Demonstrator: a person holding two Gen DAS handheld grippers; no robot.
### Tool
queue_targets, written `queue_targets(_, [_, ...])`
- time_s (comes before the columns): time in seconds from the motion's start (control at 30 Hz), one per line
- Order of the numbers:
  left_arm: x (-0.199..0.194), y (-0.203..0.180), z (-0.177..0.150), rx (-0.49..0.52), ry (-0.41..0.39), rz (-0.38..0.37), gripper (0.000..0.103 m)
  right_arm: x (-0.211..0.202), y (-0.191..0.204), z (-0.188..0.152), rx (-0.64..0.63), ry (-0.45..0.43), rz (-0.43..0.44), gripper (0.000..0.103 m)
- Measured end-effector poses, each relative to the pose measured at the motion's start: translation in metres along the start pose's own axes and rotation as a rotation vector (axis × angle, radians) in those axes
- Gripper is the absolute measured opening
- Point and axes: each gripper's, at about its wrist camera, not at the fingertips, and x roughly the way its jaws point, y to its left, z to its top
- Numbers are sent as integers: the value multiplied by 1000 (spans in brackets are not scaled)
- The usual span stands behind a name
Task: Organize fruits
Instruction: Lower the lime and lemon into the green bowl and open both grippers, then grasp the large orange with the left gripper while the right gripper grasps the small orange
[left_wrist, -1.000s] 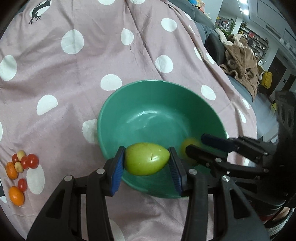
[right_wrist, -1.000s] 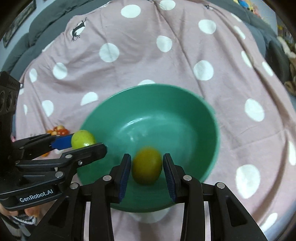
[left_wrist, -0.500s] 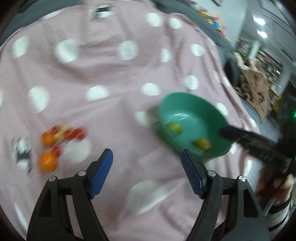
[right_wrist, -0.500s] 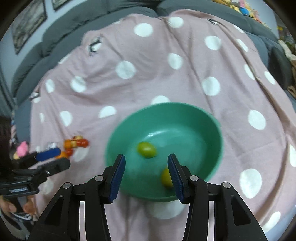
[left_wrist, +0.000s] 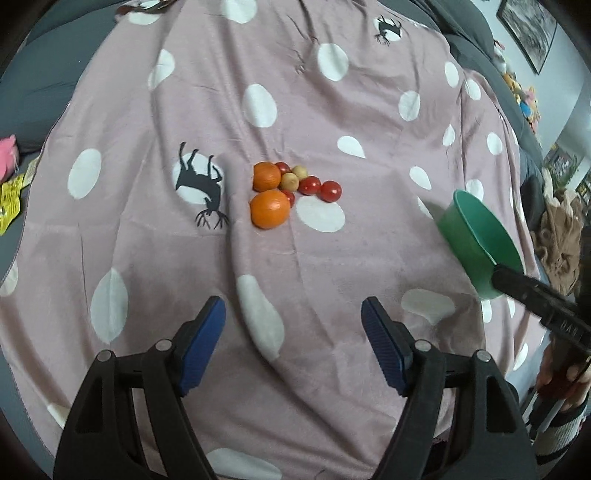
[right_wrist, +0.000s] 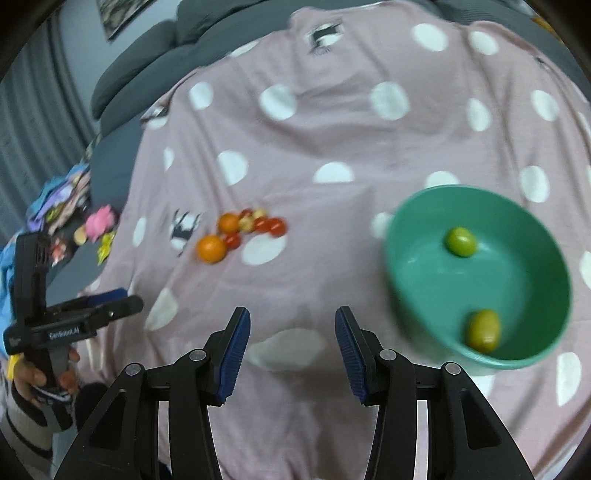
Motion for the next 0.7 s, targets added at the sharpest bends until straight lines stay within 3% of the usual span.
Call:
queue_targets(0.37, [12,12,2,-10,0,-34,75,37,35,-1,-60,96,57,48])
queue_targets(0.7, [66,-1,49,145,-22,19,70,64,36,15,-16,106,126,48])
